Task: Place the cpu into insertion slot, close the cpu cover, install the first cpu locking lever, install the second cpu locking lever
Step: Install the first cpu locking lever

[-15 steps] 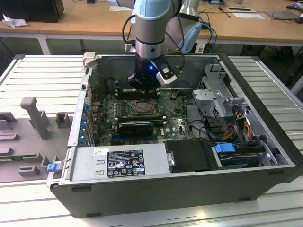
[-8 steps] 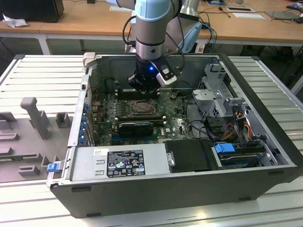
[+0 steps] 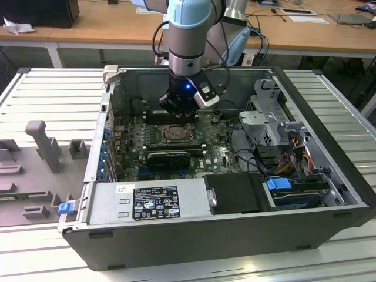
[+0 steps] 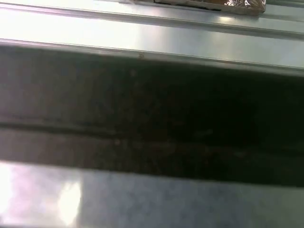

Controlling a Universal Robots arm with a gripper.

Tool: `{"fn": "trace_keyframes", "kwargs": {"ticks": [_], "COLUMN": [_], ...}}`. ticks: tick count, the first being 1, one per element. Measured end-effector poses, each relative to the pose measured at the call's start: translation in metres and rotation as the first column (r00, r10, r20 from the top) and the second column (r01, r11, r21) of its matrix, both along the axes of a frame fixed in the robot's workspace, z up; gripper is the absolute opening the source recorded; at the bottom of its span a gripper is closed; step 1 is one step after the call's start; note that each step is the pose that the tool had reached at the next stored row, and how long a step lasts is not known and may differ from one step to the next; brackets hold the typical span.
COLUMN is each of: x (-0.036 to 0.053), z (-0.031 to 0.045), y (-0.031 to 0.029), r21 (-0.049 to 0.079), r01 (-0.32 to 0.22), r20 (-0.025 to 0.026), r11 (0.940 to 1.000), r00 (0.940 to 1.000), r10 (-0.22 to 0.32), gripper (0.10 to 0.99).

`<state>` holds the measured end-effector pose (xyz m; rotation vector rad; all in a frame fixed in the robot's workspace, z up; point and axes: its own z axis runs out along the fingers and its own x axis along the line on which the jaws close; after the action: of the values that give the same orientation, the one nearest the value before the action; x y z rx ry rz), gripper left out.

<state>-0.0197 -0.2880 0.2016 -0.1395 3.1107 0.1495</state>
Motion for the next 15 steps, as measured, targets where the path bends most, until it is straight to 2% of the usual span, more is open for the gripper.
{"fn": "trace_keyframes", "kwargs": {"ticks": [4, 9, 15], "x": [0.0000, 0.0001, 0.0000], "z": [-0.0005, 0.0128, 0.0129], "y": [-0.0005, -0.0005, -0.0051], "r21": [0.003, 0.003, 0.003], "r01": [0.000, 0.000, 0.000], "r20": [-0.0004, -0.0003, -0.0004], "r11": [1.0000, 1.0000, 1.0000], "r00": [1.0000, 1.0000, 1.0000], "r10": [0.000, 0.000, 0.000], "gripper": [0.106, 0.106, 0.106]}}
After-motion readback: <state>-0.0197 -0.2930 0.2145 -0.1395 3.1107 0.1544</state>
